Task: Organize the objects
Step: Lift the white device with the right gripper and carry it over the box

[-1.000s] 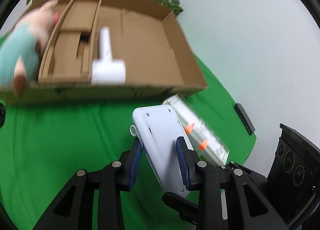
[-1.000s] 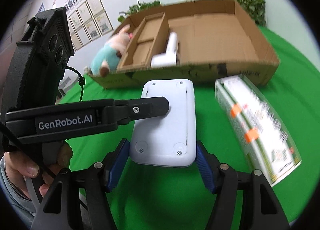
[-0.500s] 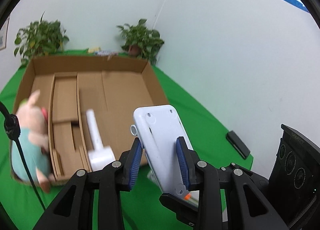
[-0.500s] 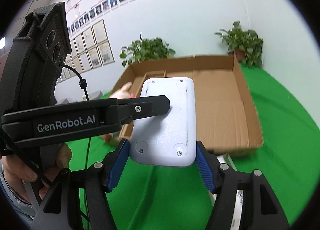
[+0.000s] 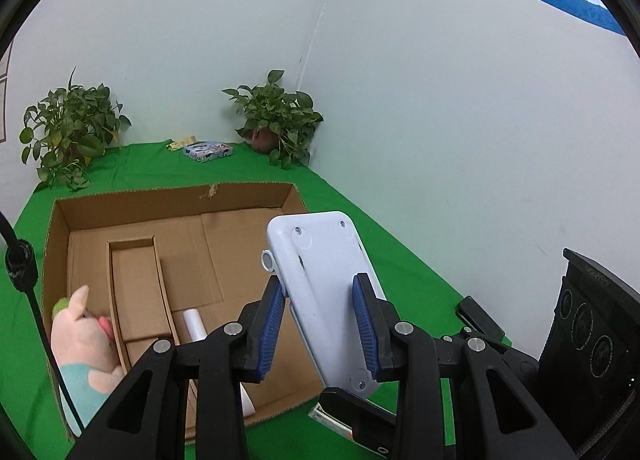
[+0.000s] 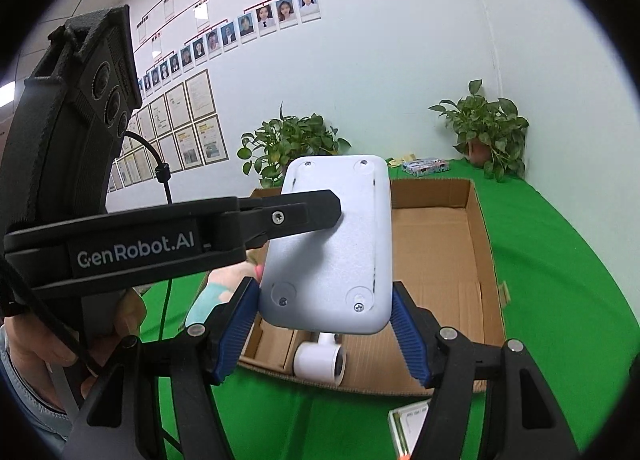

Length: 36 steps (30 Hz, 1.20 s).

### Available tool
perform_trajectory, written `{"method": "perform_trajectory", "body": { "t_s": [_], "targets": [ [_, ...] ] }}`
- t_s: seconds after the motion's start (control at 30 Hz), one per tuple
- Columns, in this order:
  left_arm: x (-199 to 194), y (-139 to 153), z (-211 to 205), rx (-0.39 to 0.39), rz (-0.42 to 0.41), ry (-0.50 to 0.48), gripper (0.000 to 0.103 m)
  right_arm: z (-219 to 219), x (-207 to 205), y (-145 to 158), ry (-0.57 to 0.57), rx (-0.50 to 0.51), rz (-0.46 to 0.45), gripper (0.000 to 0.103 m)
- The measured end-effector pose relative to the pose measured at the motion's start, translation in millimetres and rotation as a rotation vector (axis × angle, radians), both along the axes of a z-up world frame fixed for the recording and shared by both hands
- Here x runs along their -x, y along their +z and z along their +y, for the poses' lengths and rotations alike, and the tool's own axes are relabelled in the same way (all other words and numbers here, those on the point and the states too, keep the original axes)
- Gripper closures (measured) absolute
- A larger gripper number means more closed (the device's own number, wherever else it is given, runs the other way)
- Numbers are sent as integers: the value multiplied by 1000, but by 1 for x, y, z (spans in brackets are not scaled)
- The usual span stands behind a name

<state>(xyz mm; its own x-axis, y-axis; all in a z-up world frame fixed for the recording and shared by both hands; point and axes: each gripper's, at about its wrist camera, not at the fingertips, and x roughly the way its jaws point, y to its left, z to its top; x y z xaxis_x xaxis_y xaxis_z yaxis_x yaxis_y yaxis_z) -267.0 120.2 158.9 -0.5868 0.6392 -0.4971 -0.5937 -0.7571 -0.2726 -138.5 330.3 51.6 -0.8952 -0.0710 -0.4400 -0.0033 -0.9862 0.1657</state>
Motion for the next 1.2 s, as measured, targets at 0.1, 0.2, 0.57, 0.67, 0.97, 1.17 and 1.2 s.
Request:
{"method": "perform_trajectory", "body": {
  "t_s": [0.1, 0.2, 0.57, 0.67, 0.97, 1.17, 1.2],
  "targets": [
    [14, 5, 4, 0, -8, 1, 71, 5, 8, 3, 0, 3, -5, 38],
    [24, 5, 7, 7, -17, 7, 71, 6, 15, 2, 3, 10, -11, 38],
    [74, -35, 18, 32, -101, -1, 71, 27, 53, -18, 3, 45, -90, 38],
    [84, -61, 18, 49, -146, 1, 71, 30, 60, -33, 4, 65, -127, 38],
    [106, -125, 20, 88, -251, 13, 71, 40, 75, -77, 14, 136, -233, 38],
    [122, -170, 24, 116, -331, 21, 71, 44, 84, -105, 20, 180, -309, 38],
    [124, -180, 24, 119, -349, 22, 71, 44, 85, -109, 20, 183, -322, 38]
  ]
}}
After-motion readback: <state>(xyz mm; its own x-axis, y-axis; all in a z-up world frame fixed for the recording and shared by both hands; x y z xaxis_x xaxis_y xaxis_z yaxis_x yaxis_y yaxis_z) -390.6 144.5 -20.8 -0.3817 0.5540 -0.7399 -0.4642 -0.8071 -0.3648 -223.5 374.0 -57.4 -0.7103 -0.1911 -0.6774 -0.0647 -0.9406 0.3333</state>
